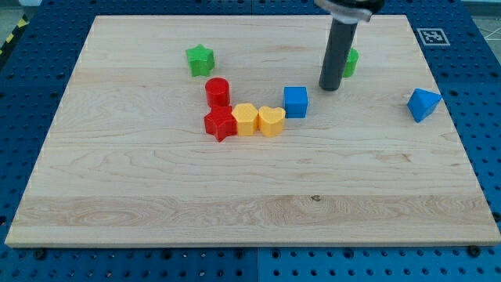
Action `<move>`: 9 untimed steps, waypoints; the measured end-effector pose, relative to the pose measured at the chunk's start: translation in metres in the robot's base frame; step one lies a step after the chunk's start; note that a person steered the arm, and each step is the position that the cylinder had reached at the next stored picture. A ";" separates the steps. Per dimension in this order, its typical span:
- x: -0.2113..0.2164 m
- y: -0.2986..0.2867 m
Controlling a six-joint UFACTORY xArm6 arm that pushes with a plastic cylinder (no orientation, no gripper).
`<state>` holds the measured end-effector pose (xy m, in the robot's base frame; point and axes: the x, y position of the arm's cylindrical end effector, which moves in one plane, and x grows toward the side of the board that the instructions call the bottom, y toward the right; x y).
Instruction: Slide blue triangle a bit left
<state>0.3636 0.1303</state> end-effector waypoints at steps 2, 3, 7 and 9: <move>-0.015 0.109; -0.013 0.156; 0.053 0.163; 0.047 0.132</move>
<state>0.4105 0.2627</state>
